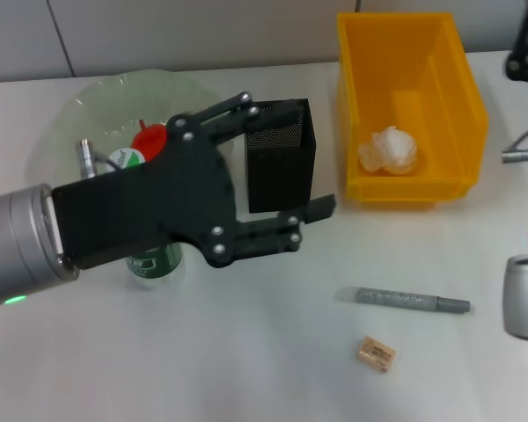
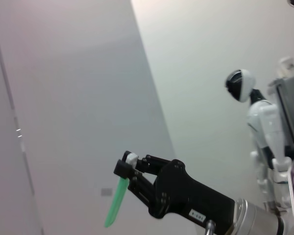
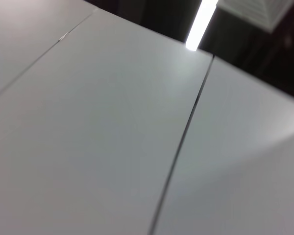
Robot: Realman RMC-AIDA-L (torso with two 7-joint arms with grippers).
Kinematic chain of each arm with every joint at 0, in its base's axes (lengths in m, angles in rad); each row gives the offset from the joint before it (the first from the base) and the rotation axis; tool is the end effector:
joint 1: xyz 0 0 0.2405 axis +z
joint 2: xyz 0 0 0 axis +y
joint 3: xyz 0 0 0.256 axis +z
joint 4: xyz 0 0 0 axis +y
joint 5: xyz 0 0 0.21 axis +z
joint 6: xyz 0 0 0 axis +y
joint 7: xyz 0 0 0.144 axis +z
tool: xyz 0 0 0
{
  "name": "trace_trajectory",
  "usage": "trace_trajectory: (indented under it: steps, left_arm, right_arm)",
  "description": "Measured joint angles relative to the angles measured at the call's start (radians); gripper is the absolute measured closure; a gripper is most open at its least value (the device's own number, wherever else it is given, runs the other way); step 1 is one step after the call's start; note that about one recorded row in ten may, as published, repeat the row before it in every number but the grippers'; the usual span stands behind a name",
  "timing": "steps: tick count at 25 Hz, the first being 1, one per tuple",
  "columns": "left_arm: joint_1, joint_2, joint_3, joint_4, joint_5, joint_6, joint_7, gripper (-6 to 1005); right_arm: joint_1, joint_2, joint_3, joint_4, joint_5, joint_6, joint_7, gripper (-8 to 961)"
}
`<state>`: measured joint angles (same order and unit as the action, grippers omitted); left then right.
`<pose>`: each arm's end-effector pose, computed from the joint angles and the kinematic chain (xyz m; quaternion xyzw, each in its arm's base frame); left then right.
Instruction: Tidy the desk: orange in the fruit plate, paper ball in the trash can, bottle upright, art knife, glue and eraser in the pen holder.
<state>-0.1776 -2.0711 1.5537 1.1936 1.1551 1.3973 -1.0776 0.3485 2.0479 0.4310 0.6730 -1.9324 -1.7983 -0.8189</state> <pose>-0.1478 0.2720 -0.0085 -0.9020 0.0765 -0.4006 0.1414 0.2068 0.2684 0.0015 -0.5322 -0.0996 0.3390 0.7694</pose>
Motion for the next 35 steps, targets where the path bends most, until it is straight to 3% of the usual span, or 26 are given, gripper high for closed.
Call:
trace_trajectory:
  steps: [3,5,6,8,9,12,13,14,16,17,18,20,22,23,25,35]
  left_arm:
    - [-0.003,0.001,-0.009,-0.039,-0.015,0.003,0.01,198]
    - [0.004,0.002,-0.014,-0.048,-0.024,0.004,0.014,198]
    - [0.004,0.002,-0.014,-0.048,-0.024,0.004,0.014,198]
    - [0.011,0.002,-0.018,-0.062,-0.025,0.005,0.026,198]
    - [0.011,0.002,-0.018,-0.062,-0.025,0.005,0.026,198]
    - [0.011,0.002,-0.026,-0.078,-0.025,0.007,0.029,198]
    - [0.011,0.002,-0.026,-0.078,-0.025,0.007,0.029,198]
    - [0.011,0.002,-0.029,-0.082,-0.025,0.007,0.03,198]
    - [0.011,0.002,-0.031,-0.086,-0.026,0.007,0.03,199]
    - [0.011,0.002,-0.032,-0.096,-0.026,0.017,0.031,199]
    - [0.011,0.002,-0.032,-0.096,-0.026,0.017,0.031,199]
    - [0.012,0.003,-0.034,-0.098,-0.026,0.026,0.031,199]
    - [0.013,0.003,-0.036,-0.1,-0.026,0.035,0.026,199]
    - [0.013,0.003,-0.036,-0.1,-0.026,0.035,0.026,199]
    - [0.014,0.003,-0.036,-0.103,-0.026,0.037,0.022,199]
    - [0.017,0.005,-0.035,-0.113,-0.023,0.043,0.018,199]
  right_arm:
    - [0.011,-0.017,-0.005,0.029,-0.018,0.06,0.141,730]
    - [0.0,-0.054,0.001,0.066,-0.065,0.115,0.299,726]
    - [0.0,-0.054,0.001,0.066,-0.065,0.115,0.299,724]
    - [-0.007,-0.126,0.005,0.129,-0.117,0.218,0.463,720]
    - [-0.007,-0.126,0.005,0.129,-0.117,0.218,0.463,718]
    - [0.003,-0.181,0.023,0.158,-0.186,0.347,0.547,712]
    - [0.003,-0.181,0.023,0.158,-0.186,0.347,0.547,710]
    - [0.013,-0.196,0.058,0.152,-0.25,0.414,0.61,708]
    - [0.017,-0.199,0.089,0.143,-0.302,0.448,0.651,704]
    - [0.019,-0.197,0.168,0.122,-0.433,0.507,0.738,702]
    - [0.019,-0.197,0.168,0.122,-0.433,0.507,0.738,700]
    - [0.021,-0.189,0.264,0.114,-0.596,0.575,0.828,697]
    - [0.021,-0.165,0.395,0.113,-0.801,0.677,0.942,693]
    - [0.021,-0.165,0.395,0.113,-0.801,0.677,0.942,691]
    - [0.024,-0.136,0.502,0.111,-0.951,0.751,1.02,687]
    - [0.116,-0.126,0.528,0.033,-0.984,0.846,1.095,667]
